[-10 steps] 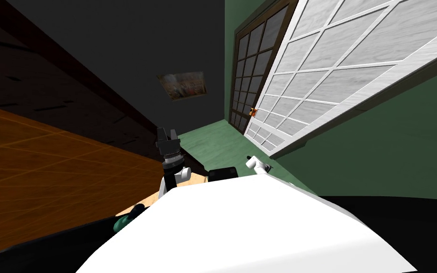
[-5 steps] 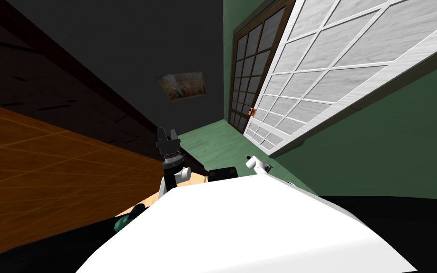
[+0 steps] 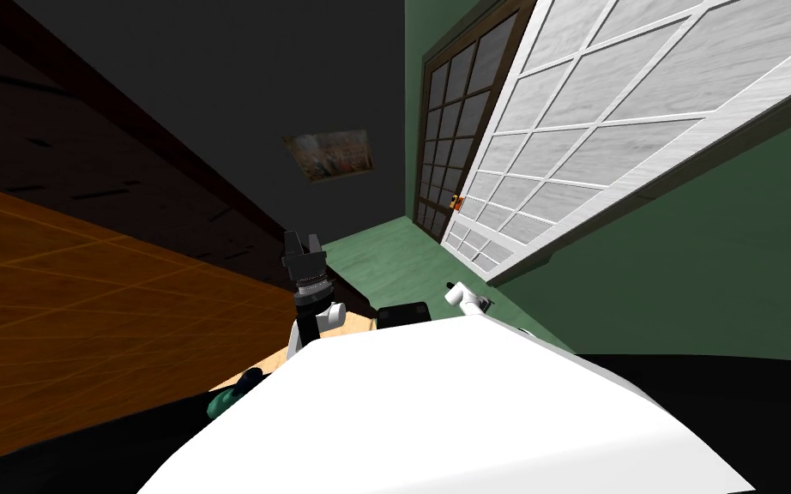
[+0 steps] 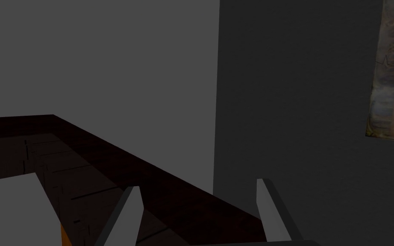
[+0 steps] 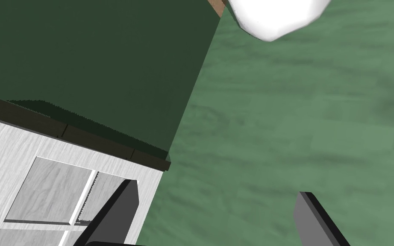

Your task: Push the door open

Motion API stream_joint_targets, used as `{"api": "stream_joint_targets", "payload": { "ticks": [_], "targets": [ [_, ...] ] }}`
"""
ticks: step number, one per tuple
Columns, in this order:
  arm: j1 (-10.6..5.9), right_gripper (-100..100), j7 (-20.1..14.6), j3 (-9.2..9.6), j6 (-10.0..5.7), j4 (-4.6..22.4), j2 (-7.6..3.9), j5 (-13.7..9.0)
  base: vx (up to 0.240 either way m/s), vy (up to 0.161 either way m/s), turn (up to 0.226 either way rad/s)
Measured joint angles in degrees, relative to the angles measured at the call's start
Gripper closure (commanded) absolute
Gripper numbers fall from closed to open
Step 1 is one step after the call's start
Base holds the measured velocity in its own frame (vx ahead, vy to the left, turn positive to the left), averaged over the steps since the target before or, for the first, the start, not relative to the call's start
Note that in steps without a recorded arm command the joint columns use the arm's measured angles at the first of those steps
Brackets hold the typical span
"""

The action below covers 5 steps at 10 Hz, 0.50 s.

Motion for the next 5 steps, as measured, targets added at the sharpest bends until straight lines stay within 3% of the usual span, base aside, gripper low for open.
{"api": "stream_joint_targets", "payload": {
  "ticks": [2,5],
  "targets": [
    [-0.20,-100,0.1,0.31,-0.03,0.5,-0.11,0.1,-0.024,0.023,-0.079],
    [-0.36,-100,0.2,0.57,-0.06,1.0,-0.19,0.1,0.002,-0.002,0.007]
  ]
}}
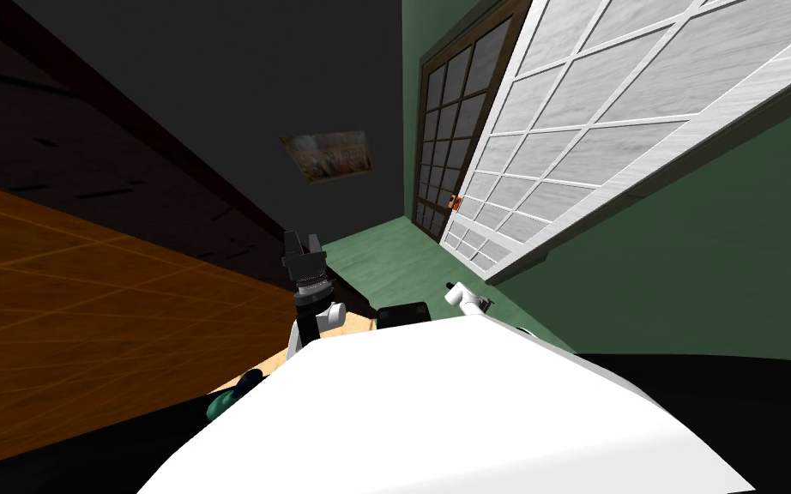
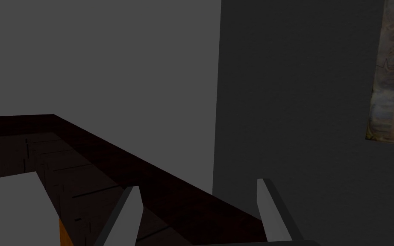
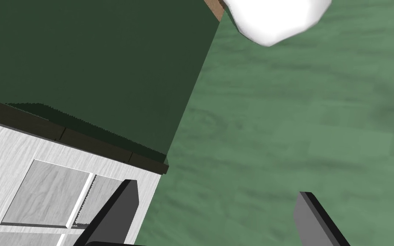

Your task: Push the door open

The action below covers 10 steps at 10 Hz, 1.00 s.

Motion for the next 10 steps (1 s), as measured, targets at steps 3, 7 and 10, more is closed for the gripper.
{"api": "stream_joint_targets", "payload": {
  "ticks": [3,7,10],
  "targets": [
    [-0.01,-100,0.0,0.01,0.00,0.0,0.00,0.0,-0.002,0.001,-0.003],
    [-0.16,-100,0.1,0.22,-0.01,0.4,-0.07,0.1,-0.009,0.005,-0.017],
    [-0.31,-100,0.2,0.46,-0.02,0.8,-0.15,0.1,-0.008,0.004,-0.014]
  ]
}}
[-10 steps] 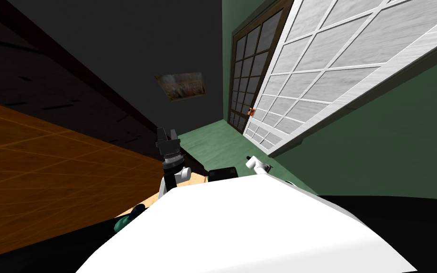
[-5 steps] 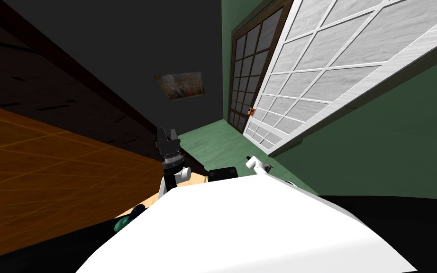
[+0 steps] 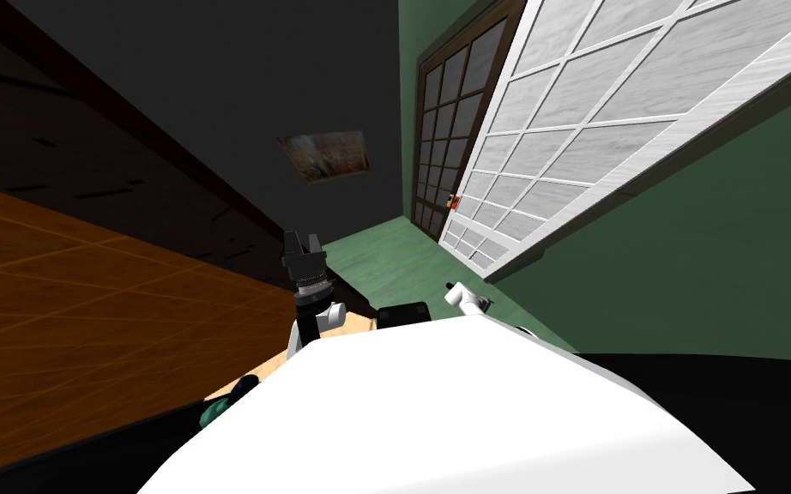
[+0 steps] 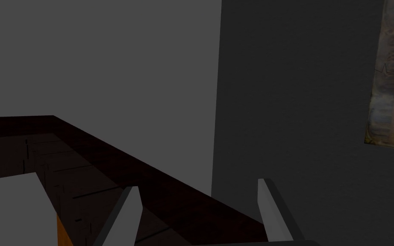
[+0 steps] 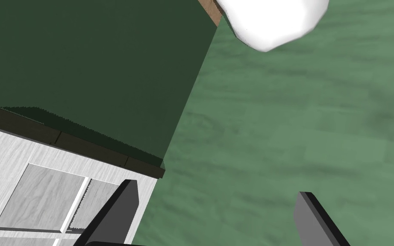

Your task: Push the door open

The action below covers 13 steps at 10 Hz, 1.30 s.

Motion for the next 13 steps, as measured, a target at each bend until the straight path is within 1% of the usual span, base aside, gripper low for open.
{"api": "stream_joint_targets", "payload": {
  "ticks": [7,9,13],
  "targets": [
    [-0.01,-100,0.0,0.01,0.00,0.0,0.00,0.0,-0.003,0.001,-0.004],
    [-0.36,-100,0.2,0.55,-0.04,0.9,-0.16,0.1,-0.010,0.009,-0.030],
    [-0.41,-100,0.2,0.64,-0.05,1.0,-0.20,0.1,-0.001,0.001,-0.003]
  ]
}}
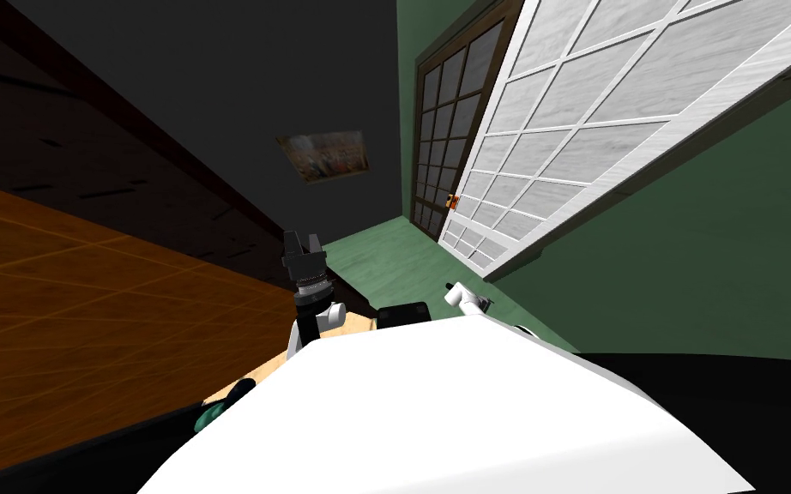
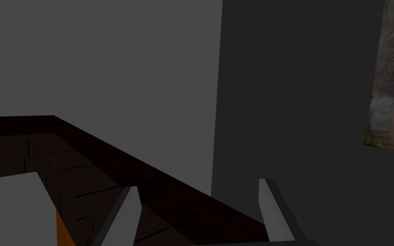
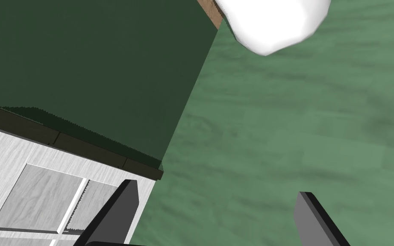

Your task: Push the door open

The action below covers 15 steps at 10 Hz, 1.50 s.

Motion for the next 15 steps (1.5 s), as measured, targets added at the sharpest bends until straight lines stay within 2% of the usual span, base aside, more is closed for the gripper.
{"api": "stream_joint_targets", "payload": {
  "ticks": [15],
  "targets": [
    [-0.41,-100,0.2,0.64,-0.06,1.0,-0.20,0.2,-0.004,0.003,-0.009]
  ]
}}
